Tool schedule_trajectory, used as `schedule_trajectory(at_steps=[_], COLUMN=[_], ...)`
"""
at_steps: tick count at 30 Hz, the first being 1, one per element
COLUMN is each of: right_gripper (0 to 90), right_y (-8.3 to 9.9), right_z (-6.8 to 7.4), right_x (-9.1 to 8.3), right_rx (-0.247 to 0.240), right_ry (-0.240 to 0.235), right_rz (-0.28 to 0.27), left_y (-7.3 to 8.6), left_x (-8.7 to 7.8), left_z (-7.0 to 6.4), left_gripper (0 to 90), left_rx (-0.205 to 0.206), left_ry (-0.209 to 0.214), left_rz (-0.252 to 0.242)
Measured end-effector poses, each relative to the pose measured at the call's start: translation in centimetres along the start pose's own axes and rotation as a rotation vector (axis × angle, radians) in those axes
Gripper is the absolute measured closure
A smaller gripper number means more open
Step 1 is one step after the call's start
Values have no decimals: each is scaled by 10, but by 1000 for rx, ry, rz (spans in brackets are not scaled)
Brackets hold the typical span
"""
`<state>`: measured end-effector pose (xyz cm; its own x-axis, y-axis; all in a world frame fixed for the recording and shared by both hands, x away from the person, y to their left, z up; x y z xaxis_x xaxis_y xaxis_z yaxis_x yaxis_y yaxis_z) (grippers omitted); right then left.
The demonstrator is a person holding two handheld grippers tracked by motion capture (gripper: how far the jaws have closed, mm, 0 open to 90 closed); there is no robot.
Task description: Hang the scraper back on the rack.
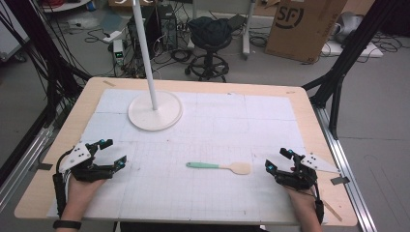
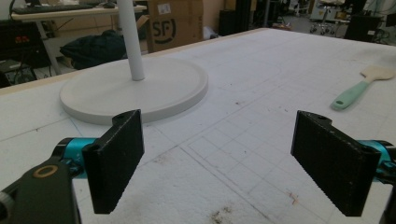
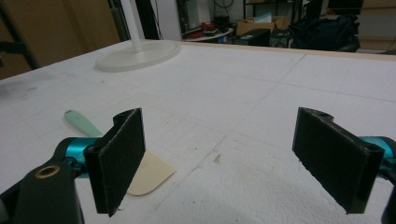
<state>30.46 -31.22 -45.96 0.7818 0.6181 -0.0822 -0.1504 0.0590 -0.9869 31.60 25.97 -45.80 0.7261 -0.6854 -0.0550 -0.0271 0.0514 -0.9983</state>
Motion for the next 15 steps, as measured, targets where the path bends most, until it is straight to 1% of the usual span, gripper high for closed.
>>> schedule_trajectory(at_steps=[1, 3, 8, 12, 15], right_gripper=[160, 161, 160, 159, 158], right_y=[0, 0, 0, 0, 0], right_z=[0, 0, 0, 1, 1], right_x=[0, 0, 0, 0, 1], right_rx=[0, 1, -5, 4, -1], right_ry=[-1, -2, -5, -15, -21], right_rz=[1, 1, 0, 7, 13], left_y=[0, 0, 0, 0, 0], left_x=[0, -1, -1, -1, -1], left_z=[0, 0, 1, 2, 2], left_gripper=[177, 182, 181, 181, 181], left_rx=[4, -3, -16, -18, -16], left_ry=[-1, -2, -4, -2, -1], left_rz=[-5, -12, -15, -15, -16])
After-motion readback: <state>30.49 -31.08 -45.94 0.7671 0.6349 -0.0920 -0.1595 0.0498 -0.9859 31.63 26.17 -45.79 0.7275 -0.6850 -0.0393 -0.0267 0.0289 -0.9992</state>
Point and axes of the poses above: each handheld gripper's, and its own axes: x roughly forward along the jaws, y roughly out of its underside, z roughly to its left, the point moved 5 cm from there along x, roughly forward along the jaws, and after that the axes turned 8 degrees about -z, right-handed, at the moved point
